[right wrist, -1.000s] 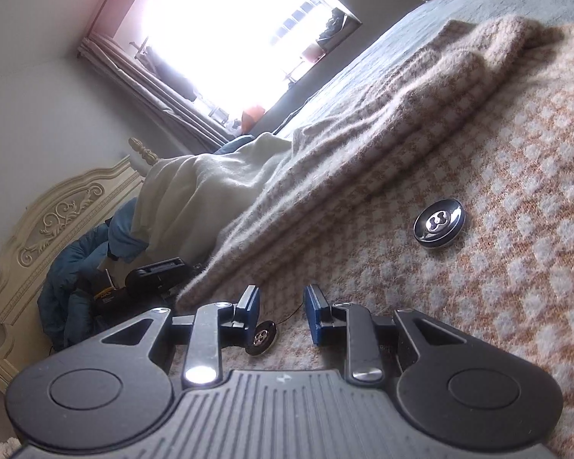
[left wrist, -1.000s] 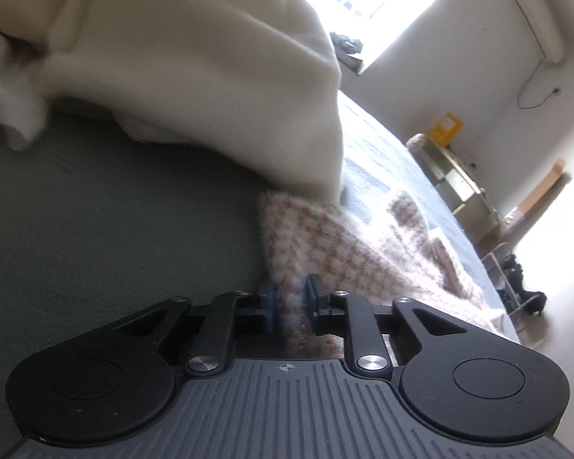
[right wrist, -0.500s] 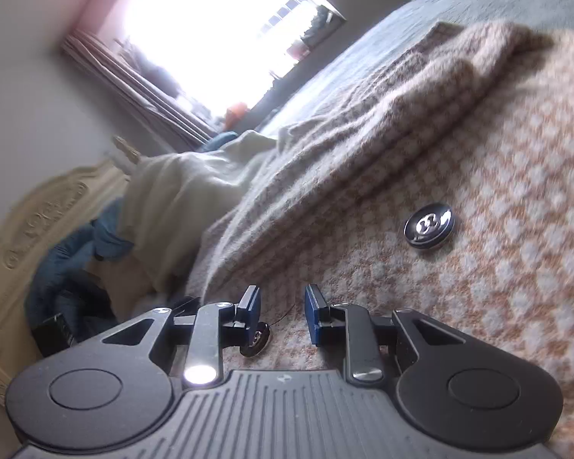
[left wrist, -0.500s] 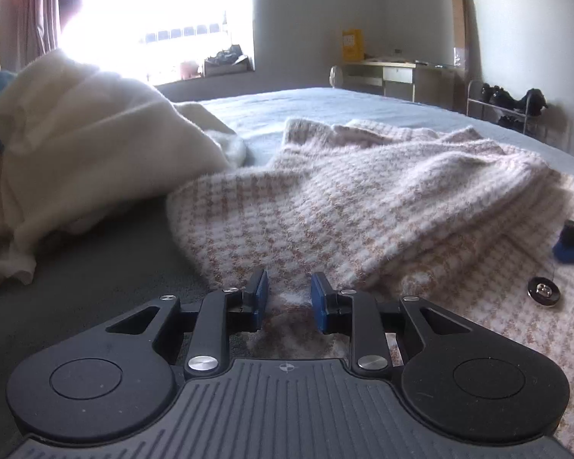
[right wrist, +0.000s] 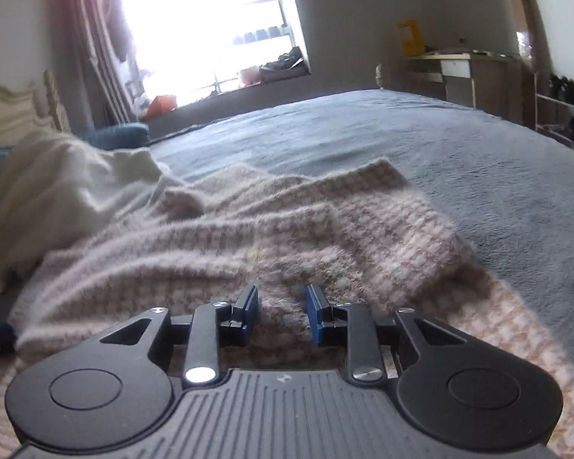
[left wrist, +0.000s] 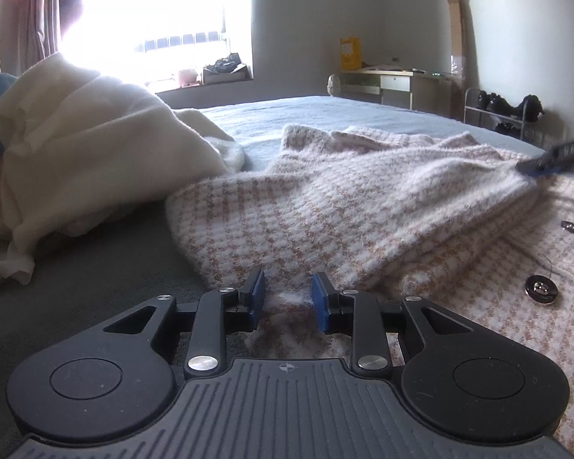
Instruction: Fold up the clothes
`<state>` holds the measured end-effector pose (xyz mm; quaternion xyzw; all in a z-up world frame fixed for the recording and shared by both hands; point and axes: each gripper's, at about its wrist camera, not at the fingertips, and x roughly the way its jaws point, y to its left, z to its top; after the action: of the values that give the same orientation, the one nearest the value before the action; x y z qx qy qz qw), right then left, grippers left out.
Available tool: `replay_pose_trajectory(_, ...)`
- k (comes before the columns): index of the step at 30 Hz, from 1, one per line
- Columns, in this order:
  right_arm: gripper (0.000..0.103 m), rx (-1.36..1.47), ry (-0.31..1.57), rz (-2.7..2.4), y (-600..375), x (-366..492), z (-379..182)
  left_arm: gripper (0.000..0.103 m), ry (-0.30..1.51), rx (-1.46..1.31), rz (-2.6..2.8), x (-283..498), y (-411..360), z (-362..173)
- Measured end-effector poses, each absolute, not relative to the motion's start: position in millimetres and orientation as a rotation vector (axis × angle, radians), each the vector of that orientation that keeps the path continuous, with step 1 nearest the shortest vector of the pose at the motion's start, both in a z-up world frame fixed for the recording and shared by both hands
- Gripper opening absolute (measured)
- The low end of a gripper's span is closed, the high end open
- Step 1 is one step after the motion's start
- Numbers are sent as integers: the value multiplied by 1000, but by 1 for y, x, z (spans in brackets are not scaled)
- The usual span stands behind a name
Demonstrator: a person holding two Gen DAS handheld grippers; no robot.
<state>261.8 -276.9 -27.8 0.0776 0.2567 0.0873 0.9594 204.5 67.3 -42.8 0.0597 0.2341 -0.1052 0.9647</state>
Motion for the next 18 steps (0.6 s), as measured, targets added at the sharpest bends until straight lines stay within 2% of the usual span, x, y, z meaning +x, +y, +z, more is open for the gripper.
replay_pose_trajectory(3,28,151,449,204,-269,255,-3,29,467,136,-204,204,65,-44)
replay_pose_trajectory(7,28,107,470,210,-253,278,8,30,463,152,-195,202,63,-43)
replay_pose_trajectory(9,30,204,536,153,-270,302,0,31,463,152,-193,202,64,-43)
replay_pose_trajectory(11,41,348,636,136,-293,324,-16,31,460,152,-193,201,64,-44)
replay_pose_trajectory(14,42,515,759,174,-316,341,-40,31,454,150,-191,201,64,-44)
replay_pose_trajectory(18,43,529,799,250,-316,342,-39,32,447,148,-189,200,65,-45)
